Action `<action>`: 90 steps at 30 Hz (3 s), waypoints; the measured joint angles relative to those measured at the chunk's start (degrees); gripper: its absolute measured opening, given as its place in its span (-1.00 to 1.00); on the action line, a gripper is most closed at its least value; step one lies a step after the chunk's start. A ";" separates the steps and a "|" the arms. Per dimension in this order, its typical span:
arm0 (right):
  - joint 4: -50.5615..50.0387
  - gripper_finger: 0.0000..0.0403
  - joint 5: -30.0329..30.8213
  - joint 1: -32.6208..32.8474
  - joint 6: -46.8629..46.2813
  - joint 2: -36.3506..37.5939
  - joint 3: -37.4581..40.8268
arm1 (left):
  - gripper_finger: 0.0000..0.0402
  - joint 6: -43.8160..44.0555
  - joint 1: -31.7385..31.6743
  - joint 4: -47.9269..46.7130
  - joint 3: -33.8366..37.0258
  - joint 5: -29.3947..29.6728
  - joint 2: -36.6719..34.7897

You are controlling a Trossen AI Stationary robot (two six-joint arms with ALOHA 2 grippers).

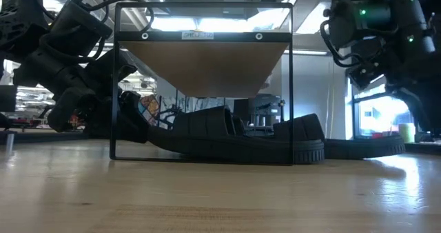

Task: Pick and place slides into the shelf
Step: Put the black slide under the shelf

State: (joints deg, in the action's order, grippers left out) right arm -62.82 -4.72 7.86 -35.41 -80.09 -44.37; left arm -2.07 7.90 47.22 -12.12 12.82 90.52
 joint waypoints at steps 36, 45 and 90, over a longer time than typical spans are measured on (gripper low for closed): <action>14.27 0.12 12.82 -5.22 11.71 -0.02 1.57 | -0.03 12.19 -2.82 -3.73 0.02 10.45 0.00; 14.20 0.12 12.80 -5.22 11.69 -0.02 1.57 | -0.03 11.78 -11.82 -5.16 0.02 4.40 0.00; 16.84 0.12 12.77 -5.20 12.10 -0.04 1.54 | -0.03 5.97 -27.15 -5.03 -3.52 3.03 0.00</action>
State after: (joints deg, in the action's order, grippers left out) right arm -45.98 8.05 2.66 -23.31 -80.14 -42.83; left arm 3.90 -19.24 42.19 -15.64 15.85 90.52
